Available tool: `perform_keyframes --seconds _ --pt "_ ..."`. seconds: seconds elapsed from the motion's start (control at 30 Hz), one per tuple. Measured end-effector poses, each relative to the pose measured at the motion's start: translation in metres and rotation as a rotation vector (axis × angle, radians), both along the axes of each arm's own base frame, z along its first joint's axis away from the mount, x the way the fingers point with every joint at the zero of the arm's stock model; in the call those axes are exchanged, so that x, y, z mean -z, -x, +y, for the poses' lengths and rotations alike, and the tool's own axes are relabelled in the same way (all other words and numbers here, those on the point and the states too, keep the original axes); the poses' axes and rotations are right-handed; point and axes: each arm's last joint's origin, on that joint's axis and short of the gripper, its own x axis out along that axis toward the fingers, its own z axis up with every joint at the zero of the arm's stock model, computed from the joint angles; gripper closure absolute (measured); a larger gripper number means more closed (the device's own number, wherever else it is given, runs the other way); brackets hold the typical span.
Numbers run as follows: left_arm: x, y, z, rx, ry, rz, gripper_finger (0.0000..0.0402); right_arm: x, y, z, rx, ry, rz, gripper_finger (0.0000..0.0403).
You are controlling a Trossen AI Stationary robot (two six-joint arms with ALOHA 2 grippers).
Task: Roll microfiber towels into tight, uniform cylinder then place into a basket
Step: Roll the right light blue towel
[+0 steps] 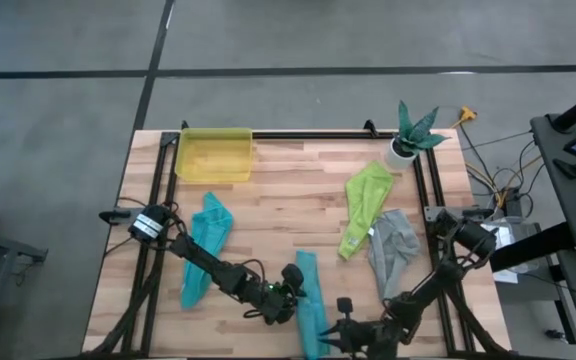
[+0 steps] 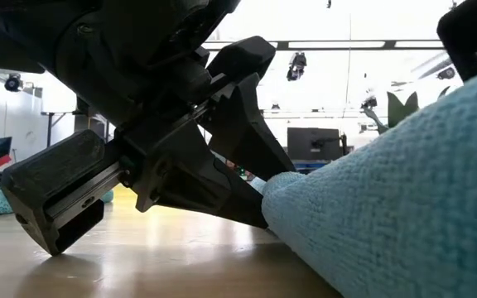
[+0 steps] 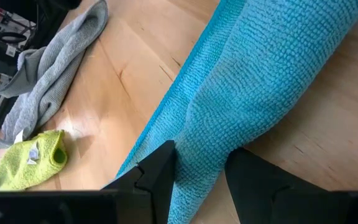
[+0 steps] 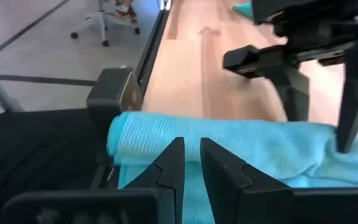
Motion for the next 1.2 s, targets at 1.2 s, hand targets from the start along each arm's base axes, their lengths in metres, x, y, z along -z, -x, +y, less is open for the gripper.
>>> perform_keyframes --seconds 1.2 --pt "0.000 0.000 0.000 -0.001 0.001 0.001 0.0279 0.005 -0.010 -0.003 0.086 0.025 0.054 0.0376"
